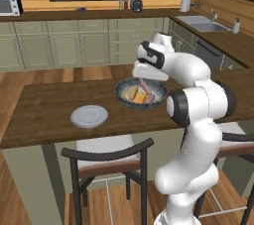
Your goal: Place one bun and one sausage from the bowl on each plate.
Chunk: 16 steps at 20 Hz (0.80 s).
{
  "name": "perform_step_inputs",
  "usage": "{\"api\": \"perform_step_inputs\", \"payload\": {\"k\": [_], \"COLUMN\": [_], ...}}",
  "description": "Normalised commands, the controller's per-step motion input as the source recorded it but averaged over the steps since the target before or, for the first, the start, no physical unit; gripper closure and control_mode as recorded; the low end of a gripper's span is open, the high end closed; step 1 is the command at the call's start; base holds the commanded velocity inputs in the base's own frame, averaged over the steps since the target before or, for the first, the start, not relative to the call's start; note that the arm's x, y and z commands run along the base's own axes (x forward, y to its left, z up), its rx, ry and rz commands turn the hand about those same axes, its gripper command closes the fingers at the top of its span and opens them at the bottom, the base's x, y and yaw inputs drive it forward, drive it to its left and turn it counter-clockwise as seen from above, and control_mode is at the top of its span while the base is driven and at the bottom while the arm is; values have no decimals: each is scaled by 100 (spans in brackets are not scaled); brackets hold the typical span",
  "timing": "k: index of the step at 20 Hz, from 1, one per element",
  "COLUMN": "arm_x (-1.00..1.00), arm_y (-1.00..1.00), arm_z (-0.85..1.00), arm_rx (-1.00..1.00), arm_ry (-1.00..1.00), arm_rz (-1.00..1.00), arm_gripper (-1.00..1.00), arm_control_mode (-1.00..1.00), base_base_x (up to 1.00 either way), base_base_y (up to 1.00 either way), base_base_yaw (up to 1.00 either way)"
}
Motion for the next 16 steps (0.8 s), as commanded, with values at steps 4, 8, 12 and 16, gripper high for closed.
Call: {"api": "perform_step_inputs", "payload": {"k": [4, 8, 12, 16], "arm_x": [100, 100, 70, 35], "arm_y": [0, 4, 20, 13], "arm_z": [-62, -69, -47, -43], "arm_rx": [-2, -4, -1, 0], "arm_ry": [0, 0, 0, 0], "arm_rz": [0, 0, -3, -4], "arm_gripper": [-100, -100, -100, -100], "arm_control_mode": [-100, -100, -100, -100], "base_base_x": [0, 0, 0, 0], "base_base_y": [0, 0, 0, 0], "base_base_yaw": [0, 0, 0, 0]}}
